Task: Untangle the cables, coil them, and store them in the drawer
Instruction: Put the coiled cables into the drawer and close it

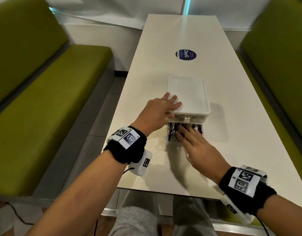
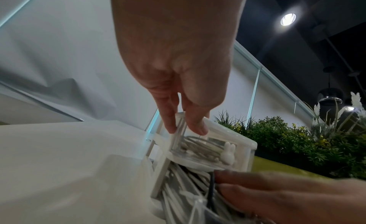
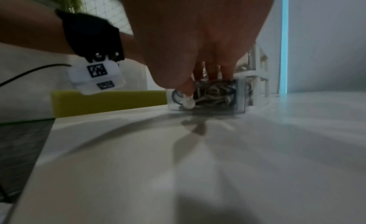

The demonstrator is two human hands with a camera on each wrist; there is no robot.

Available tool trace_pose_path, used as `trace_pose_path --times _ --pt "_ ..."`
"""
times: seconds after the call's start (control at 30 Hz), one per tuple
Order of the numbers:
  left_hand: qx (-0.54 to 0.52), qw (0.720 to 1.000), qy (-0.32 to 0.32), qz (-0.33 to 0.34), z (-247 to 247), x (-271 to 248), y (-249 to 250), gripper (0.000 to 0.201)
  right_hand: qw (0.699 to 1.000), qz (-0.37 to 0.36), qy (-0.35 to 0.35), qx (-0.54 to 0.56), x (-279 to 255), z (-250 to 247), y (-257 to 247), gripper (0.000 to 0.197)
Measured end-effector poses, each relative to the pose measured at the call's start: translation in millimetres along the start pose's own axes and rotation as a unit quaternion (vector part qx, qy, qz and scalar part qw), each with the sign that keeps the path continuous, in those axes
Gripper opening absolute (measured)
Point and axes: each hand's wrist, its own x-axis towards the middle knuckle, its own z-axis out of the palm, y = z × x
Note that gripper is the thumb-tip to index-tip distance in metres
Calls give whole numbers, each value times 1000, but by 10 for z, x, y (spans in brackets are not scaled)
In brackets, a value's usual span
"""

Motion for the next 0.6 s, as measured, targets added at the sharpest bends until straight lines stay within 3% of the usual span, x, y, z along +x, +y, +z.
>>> trace_pose_path --times 0.23,0.4,0.5,0.6 --pt "-8 1000 3 6 3 16 -21 44 999 -3 20 45 127 41 153 71" --pt "-56 998 15 -2 103 -43 -107 50 993 -7 27 118 89 -149 195 54" --pt "-121 992 16 -39 182 -185 -173 80 984 22 90 155 -22 -275 247 40" --pt "-182 978 -41 -97 212 -312 -120 121 983 53 104 145 -91 -288 271 28"
